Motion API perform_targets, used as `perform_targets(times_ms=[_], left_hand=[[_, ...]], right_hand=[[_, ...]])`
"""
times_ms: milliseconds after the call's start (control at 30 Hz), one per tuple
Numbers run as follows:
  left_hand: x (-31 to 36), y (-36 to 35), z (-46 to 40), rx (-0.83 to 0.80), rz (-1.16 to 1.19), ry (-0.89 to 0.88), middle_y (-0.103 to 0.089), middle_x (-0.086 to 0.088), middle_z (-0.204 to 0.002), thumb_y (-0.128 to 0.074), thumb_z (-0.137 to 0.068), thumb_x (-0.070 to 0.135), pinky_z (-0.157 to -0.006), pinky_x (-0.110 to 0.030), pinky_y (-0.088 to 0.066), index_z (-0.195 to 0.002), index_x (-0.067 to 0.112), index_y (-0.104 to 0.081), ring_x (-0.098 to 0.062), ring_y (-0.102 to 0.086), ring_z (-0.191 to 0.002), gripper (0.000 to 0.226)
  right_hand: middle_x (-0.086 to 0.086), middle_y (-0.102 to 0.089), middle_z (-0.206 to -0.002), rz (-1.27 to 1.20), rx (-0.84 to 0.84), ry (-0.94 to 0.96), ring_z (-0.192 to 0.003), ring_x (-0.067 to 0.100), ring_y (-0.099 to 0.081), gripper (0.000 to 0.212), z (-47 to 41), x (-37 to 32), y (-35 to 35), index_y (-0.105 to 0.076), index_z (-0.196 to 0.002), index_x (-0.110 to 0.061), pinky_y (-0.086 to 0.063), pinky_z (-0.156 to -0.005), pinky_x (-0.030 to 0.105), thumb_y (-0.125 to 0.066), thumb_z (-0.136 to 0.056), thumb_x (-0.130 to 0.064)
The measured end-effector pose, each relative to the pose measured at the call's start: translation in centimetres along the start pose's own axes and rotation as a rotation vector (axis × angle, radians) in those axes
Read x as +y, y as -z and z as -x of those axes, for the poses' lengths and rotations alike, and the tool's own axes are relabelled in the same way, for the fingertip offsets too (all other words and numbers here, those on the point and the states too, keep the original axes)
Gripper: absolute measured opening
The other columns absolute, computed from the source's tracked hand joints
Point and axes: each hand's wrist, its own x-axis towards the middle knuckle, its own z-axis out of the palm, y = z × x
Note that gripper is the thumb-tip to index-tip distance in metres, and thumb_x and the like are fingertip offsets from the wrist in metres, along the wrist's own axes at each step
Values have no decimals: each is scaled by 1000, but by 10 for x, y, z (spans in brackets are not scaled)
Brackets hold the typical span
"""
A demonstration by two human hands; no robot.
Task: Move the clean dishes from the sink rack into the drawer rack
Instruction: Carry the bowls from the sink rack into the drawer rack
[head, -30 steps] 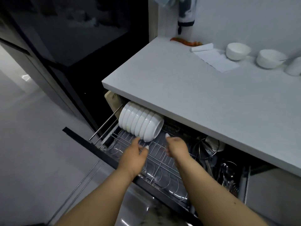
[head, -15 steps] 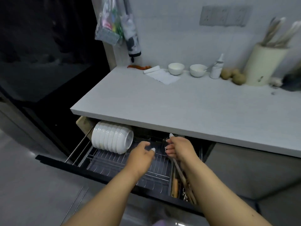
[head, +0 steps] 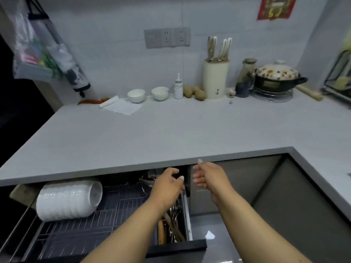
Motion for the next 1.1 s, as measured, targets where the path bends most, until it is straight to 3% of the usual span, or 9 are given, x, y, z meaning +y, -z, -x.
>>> perform_targets(times_ms=[67, 200, 367, 500, 700, 867, 933, 1000, 1100], left_hand=[[15, -25, -9, -43, -12, -11, -72, -10, -86, -53, -96, 20, -67, -27, -51, -126, 16, -50, -20, -67, -78, 30], [50, -80, -28, -153, -64, -55, -72, -8, -85, -53, -95, 20, -84, -35, -54, -123, 16, -51, -21, -69, -82, 29], [108, -156, -43, -296, -76, -124, -68, -11, -86, -50, -95, 12, -71, -24, -53, -119, 16, -48, -17, -64, -74, 25], [153, -224, -52, -393, -89, -213, -68, -4, -78, -50, -96, 14, -75, -25, -51, -115, 17, -49, -14, -63, -69, 19], [211, -336, -53, -606, -141, -276, -68, -5, -82, -50, -96, 13, -78, -30, -55, -114, 15, -50, -16, -65, -72, 18], [247, -416, -48, -726, -180, -320, -71, -3, -86, -52, -96, 24, -90, -38, -54, -119, 22, -50, -16, -69, -79, 23], [260, -441, -44, -774, -170, -328, -70, -5, -85, -51, -97, 22, -87, -34, -55, -120, 20, -50, -16, -67, -77, 24], [273, -465, -42, -810, -171, -323, -71, -7, -85, -51, -97, 20, -81, -31, -56, -120, 19, -49, -16, -66, -75, 23], [284, -499, -40, -847, -187, -305, -72, -10, -86, -50, -97, 20, -87, -38, -56, -121, 18, -50, -18, -67, -74, 23]], right_hand=[[6, -56, -63, -16, 45, 6, -51, 17, -52, 27, -5, -4, 29, -59, -81, -10, -41, -52, 25, -46, -99, -25], [6, -56, -62, -46, 140, 1, -45, 13, -53, 25, -20, -16, 97, -59, -79, -12, -40, -43, 20, -48, -98, -23], [5, -57, -65, -98, 313, 65, -53, 16, -54, 24, -26, -35, 195, -61, -82, -9, -42, -51, 24, -48, -97, -23], [6, -57, -65, -164, 475, 117, -55, 18, -54, 22, -26, -47, 284, -62, -86, -7, -43, -53, 26, -50, -96, -23], [6, -58, -72, -256, 818, 184, -61, 18, -55, 24, 3, -57, 430, -63, -91, -8, -46, -61, 28, -51, -97, -28], [9, -67, -87, -123, 1163, 167, -77, 24, -62, 24, 26, -52, 543, -62, -97, -13, -49, -76, 39, -51, -94, -34], [9, -68, -94, 7, 1296, 97, -88, 30, -63, 27, 34, -50, 581, -61, -99, -16, -49, -82, 42, -50, -92, -39], [6, -64, -88, 124, 1377, 33, -84, 29, -58, 25, 40, -49, 612, -59, -97, -15, -47, -79, 38, -49, -93, -37], [6, -60, -86, 251, 1395, -92, -80, 26, -52, 23, 39, -49, 650, -57, -101, -12, -41, -72, 32, -47, -95, -32]])
